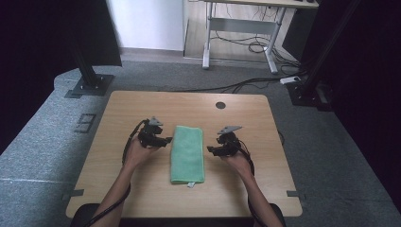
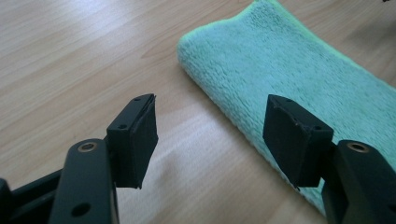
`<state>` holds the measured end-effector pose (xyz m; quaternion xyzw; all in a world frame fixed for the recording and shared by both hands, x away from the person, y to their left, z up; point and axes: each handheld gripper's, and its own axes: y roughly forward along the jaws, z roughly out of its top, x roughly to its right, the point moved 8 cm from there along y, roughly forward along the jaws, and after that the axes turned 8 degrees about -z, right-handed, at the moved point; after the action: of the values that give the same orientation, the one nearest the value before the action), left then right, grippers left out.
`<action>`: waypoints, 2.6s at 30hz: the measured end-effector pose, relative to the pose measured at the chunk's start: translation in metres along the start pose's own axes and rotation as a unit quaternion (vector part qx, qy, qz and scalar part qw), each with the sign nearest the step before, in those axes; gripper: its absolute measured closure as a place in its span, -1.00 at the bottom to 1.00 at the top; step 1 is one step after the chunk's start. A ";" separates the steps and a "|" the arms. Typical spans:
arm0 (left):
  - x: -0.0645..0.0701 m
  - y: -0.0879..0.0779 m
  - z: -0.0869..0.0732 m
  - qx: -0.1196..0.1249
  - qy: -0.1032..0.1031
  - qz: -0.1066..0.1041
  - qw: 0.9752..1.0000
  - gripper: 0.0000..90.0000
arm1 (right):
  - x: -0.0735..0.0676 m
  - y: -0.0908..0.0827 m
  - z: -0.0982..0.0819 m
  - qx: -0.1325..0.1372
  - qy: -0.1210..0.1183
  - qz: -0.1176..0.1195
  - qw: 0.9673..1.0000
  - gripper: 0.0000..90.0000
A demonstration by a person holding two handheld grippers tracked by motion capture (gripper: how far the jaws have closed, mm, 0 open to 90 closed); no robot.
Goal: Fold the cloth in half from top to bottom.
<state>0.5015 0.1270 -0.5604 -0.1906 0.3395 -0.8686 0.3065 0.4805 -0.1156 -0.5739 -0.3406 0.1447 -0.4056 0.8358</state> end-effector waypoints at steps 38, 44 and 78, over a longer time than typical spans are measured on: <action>0.028 0.025 -0.032 -0.038 0.002 -0.005 0.999 -0.53 | -0.035 0.022 -0.019 -0.018 -0.031 -0.003 0.999 -0.54; 0.014 0.019 -0.005 0.002 -0.023 -0.009 1.000 -0.36 | -0.040 0.017 -0.023 -0.019 -0.031 -0.002 0.999 -0.53; 0.003 0.046 -0.012 -0.021 -0.023 0.016 0.999 -0.38 | -0.006 0.053 0.024 -0.018 0.001 0.012 1.000 0.25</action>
<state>0.5115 0.1045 -0.6009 -0.2113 0.3533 -0.8517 0.3242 0.5194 -0.0769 -0.5933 -0.3537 0.1567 -0.3935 0.8340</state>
